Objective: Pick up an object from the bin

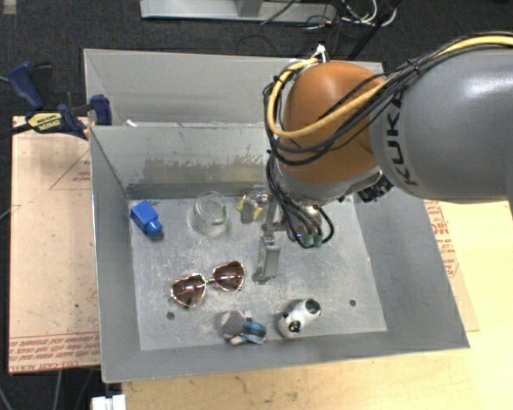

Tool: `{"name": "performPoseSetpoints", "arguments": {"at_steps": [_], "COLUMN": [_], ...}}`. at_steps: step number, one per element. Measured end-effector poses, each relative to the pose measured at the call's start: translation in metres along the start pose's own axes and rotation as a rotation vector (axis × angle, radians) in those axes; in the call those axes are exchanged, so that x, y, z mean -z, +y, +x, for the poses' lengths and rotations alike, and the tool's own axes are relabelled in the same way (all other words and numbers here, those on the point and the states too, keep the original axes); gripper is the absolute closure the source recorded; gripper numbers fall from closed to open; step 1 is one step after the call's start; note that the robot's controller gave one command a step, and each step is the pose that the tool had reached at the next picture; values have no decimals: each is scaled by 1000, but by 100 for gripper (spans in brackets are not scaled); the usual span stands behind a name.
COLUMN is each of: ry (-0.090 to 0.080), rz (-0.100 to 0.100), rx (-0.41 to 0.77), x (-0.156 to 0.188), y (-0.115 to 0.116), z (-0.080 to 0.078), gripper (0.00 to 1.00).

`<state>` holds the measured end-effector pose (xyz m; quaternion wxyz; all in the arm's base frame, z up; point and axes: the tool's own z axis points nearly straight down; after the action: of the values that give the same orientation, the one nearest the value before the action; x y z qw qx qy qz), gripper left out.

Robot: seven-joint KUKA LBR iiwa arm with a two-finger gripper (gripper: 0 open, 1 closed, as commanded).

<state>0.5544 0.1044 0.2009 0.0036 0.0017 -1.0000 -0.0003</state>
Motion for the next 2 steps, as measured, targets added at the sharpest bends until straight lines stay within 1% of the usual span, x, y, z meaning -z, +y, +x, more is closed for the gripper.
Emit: {"name": "performPoseSetpoints", "arguments": {"at_steps": [1,2], "ry": [-8,-12], "rz": [-1,0], "rx": [-3,81], "x": [5,-51], "y": [-1,8], "z": [-1,1], "gripper": [0,0]}}
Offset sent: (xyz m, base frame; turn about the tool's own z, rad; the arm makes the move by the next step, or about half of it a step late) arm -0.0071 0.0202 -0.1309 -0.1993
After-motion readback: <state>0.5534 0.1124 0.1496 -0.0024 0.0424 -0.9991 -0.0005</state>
